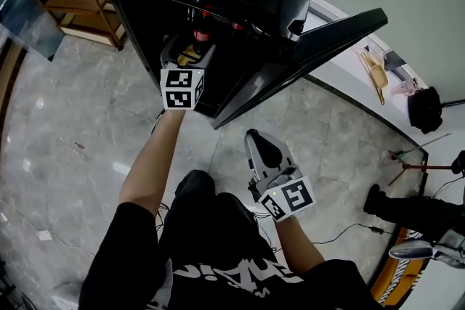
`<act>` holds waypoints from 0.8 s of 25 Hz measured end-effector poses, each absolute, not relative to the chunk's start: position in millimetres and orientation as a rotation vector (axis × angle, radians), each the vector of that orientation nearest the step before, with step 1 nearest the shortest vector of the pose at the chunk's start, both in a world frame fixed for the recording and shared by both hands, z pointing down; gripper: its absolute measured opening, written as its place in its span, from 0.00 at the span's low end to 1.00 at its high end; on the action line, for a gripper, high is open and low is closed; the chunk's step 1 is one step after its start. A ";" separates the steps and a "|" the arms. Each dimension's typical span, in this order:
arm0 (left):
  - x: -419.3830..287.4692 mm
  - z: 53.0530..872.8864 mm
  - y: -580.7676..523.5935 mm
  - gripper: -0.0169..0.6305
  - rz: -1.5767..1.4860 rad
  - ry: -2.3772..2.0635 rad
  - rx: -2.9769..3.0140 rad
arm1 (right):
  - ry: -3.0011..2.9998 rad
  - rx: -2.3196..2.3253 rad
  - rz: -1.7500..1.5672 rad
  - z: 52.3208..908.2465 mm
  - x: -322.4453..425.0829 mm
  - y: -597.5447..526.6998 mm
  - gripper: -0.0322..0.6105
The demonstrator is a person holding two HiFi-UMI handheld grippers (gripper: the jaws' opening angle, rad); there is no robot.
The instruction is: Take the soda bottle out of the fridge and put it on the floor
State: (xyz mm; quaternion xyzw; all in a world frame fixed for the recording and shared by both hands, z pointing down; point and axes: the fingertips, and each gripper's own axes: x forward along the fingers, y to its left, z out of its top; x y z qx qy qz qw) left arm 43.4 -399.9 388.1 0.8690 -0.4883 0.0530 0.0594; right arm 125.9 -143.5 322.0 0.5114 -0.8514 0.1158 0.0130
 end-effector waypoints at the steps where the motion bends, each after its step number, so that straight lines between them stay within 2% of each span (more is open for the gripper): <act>1: 46.6 393.6 -410.2 0.61 0.164 -1.485 2.622 | -2.647 1.599 0.364 323.9 128.6 -143.7 0.09; 15: 81.2 428.1 -486.8 0.60 0.220 -1.506 2.613 | -2.574 1.695 0.429 351.1 155.2 -146.3 0.09; 18: 78.4 427.6 -488.8 0.51 0.204 -1.513 2.591 | -2.563 1.706 0.436 355.1 157.9 -146.4 0.09; 20: 78.1 428.0 -486.8 0.51 0.226 -1.500 2.591 | -2.558 1.712 0.441 355.1 158.4 -145.7 0.09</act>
